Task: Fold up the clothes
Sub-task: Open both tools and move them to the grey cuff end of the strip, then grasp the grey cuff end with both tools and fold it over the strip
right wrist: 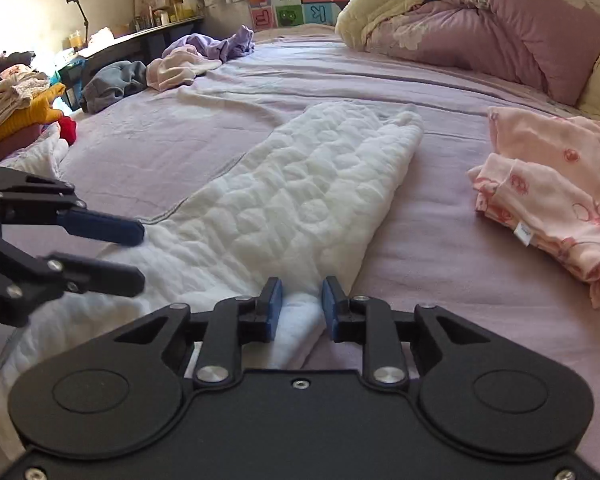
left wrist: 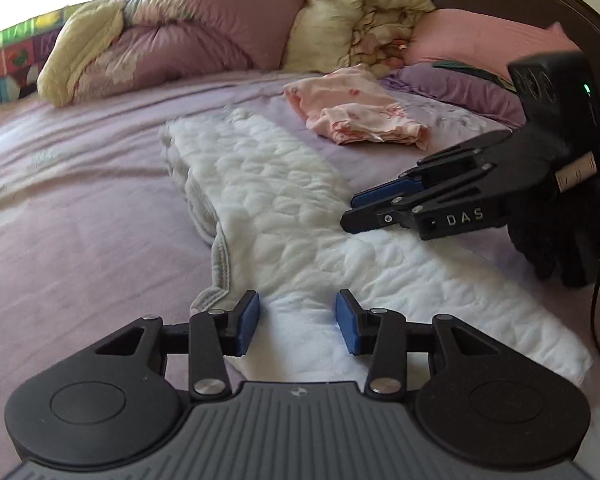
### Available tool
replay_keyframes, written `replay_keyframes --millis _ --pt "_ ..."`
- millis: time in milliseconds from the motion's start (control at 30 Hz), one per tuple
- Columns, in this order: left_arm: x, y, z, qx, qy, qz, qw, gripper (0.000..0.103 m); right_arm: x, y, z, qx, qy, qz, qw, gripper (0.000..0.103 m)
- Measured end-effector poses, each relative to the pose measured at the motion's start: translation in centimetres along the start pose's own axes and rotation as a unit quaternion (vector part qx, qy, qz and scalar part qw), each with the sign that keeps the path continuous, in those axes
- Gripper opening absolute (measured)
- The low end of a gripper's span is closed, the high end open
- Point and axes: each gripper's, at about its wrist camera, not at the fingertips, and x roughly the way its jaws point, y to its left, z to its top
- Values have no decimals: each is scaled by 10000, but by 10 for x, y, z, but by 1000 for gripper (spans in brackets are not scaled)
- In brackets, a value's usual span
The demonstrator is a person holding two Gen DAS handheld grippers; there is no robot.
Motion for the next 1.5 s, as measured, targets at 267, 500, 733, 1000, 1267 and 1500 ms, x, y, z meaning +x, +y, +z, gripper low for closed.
replay_keyframes --millis 267,500,733,1000,1267,1500 --pt "-94 -25 -33 1026 -767 509 9905 62 -116 43 -25 -1360 -825 -9 9873 49" --pt "-131 -106 -121 4345 -529 835 8952 62 -177 107 -81 -3158 -549 -9 9472 49" --pt "-115 -133 -150 6015 -726 632 7930 62 -174 149 -144 -5468 109 -284 8367 55" --pt "-82 -138 -139 6674 -713 272 7408 26 -170 164 -137 -5213 -31 -411 8524 67" --pt "-96 -111 -78 4964 -813 -558 8625 22 -169 157 -143 -5637 -401 -406 8240 78" --pt "-91 -103 -65 4739 -931 -829 8717 24 -150 153 -125 -5978 -637 78 7991 79"
